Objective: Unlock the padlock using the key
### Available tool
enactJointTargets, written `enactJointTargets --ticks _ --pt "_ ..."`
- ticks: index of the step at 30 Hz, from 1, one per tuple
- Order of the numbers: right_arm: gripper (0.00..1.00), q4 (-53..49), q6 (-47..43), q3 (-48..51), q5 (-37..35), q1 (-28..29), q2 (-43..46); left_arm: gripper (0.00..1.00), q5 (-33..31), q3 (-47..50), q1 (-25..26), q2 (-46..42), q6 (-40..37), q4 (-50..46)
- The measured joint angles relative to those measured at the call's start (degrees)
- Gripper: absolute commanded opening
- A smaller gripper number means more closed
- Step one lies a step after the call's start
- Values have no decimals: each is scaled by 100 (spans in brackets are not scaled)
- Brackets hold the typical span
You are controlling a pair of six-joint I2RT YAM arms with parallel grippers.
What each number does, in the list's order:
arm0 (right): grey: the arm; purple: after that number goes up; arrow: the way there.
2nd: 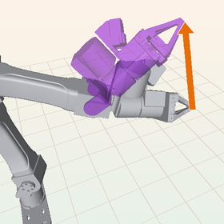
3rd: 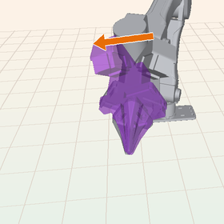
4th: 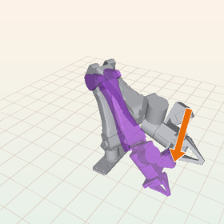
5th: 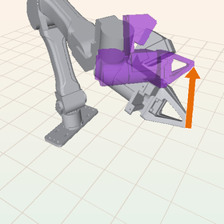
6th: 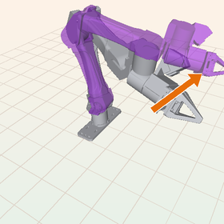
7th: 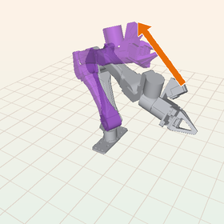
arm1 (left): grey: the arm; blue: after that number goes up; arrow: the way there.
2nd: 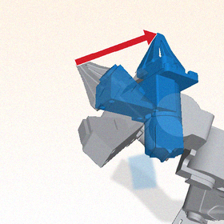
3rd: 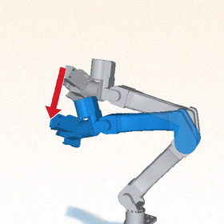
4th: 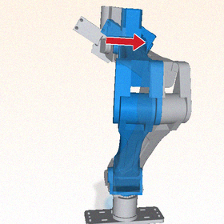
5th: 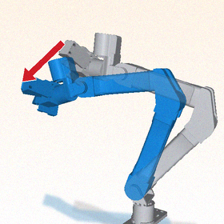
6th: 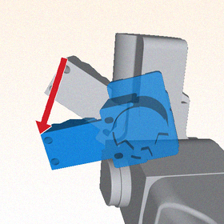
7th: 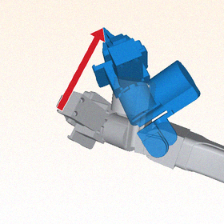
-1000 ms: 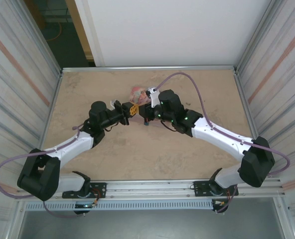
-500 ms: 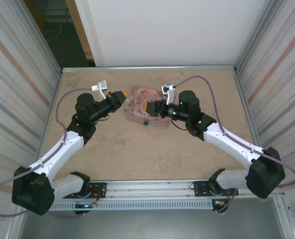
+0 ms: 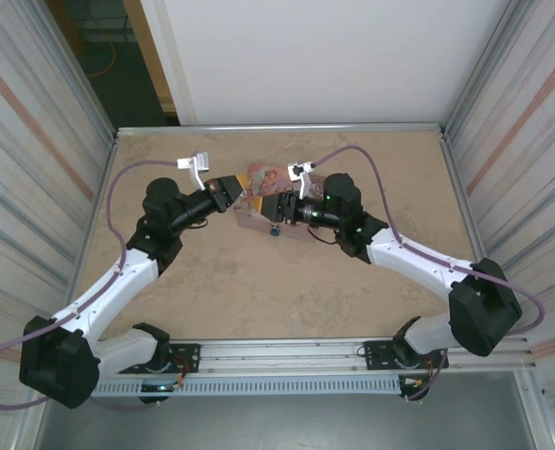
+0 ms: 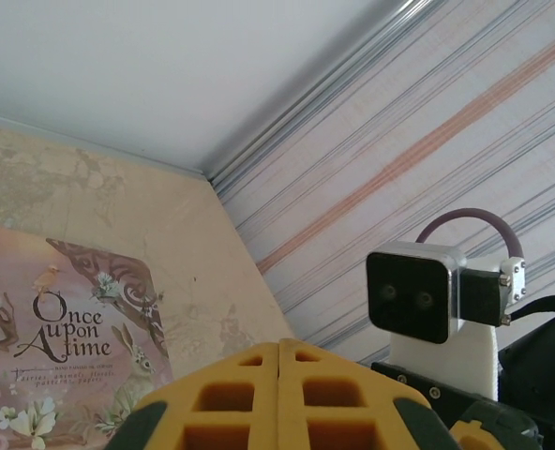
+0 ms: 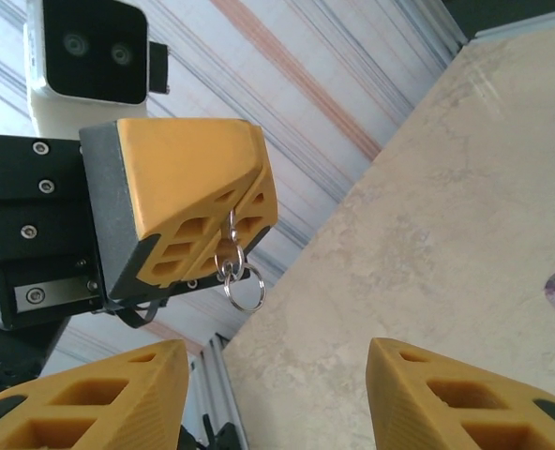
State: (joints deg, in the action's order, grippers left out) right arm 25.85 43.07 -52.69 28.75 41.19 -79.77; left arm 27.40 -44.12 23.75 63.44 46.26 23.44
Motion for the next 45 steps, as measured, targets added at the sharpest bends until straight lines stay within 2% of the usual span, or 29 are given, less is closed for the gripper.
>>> enactJointTargets --ticks 10,22,32,37,39,45 --pt "42 278 44 -367 2 96 -352 0 0 44 39 13 4 122" --pt "27 306 157 -496 2 125 -581 0 -2 98 39 52 48 345" --pt "1 326 295 -496 26 120 -614 0 -37 173 33 127 114 393" --pt "0 256 271 -496 -2 90 -601 21 -52 192 35 116 111 407" --pt "0 96 181 -496 -46 70 -575 36 -52 205 39 81 107 391" --pt "0 -820 -446 -496 -223 -33 -321 64 -177 238 15 -247 -76 109"
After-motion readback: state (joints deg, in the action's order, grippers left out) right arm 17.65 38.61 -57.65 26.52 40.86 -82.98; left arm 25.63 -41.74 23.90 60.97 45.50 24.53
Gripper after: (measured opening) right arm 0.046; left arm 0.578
